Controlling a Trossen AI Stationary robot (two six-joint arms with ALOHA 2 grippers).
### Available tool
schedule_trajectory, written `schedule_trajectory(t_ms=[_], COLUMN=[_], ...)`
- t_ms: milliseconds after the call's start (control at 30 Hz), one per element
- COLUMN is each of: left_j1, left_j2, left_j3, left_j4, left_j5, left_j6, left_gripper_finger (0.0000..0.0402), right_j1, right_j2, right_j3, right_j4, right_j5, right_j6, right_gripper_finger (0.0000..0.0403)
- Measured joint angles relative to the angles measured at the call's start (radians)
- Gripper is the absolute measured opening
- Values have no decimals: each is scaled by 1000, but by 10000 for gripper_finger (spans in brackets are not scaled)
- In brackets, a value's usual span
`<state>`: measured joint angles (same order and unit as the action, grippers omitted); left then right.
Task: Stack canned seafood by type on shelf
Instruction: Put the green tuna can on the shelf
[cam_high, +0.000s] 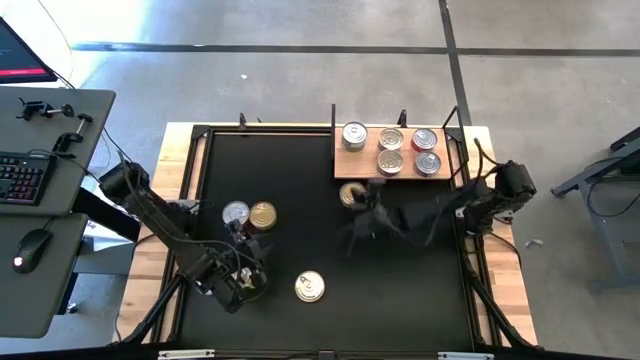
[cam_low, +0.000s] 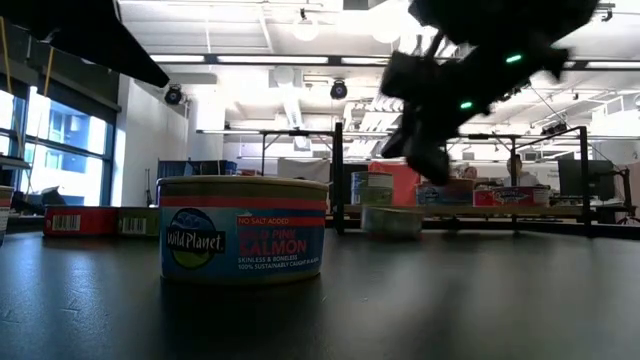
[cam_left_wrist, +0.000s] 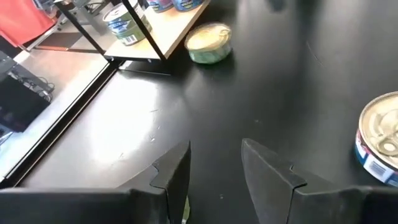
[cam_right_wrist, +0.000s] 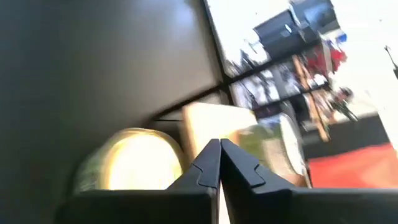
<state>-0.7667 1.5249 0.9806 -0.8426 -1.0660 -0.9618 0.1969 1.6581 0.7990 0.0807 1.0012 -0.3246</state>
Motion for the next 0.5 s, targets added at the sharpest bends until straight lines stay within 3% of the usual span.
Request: schedule_trajectory(t_ms=[100,200,400,500], left_j1=[-12,-27,-49,-36], left_j2=[0,0,8,30], left_j3=[0,0,0,0], left_j4=[0,1,4,35], left_j5=[-1,-1,7,79], left_j6=[-5,-21,-58,-24], left_gripper_finger=[135,135,135,135], right_j1=[-92,-129,-134,-172], right_j2=[-1,-8,-61,-63], right_j3=[0,0,0,1], right_j4=[43,41,-11,-96], right_j5=[-16,-110,-392,-555], right_j6=[-38,-51,60,180], right_gripper_finger=[1,1,3,9])
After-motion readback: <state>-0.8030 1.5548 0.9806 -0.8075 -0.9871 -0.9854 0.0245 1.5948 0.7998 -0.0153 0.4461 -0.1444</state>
